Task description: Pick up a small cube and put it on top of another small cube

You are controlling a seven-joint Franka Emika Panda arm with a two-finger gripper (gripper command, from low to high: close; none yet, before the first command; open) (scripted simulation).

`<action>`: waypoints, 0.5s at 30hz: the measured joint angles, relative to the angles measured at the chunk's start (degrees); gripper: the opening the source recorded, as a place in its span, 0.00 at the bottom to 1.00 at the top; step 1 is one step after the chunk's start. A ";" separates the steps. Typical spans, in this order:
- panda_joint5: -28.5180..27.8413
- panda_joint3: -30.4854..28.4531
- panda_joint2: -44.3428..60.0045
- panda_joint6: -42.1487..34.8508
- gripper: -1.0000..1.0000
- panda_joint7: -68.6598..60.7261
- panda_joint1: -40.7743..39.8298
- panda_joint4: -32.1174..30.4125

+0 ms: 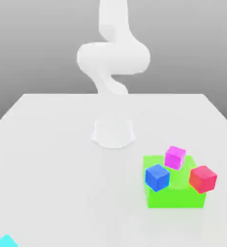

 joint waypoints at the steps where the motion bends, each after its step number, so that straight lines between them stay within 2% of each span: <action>1: -0.03 -0.24 2.26 0.49 0.50 0.51 -0.50 0.34; 15: 0.85 -4.73 31.48 6.84 0.50 6.11 -6.00 4.69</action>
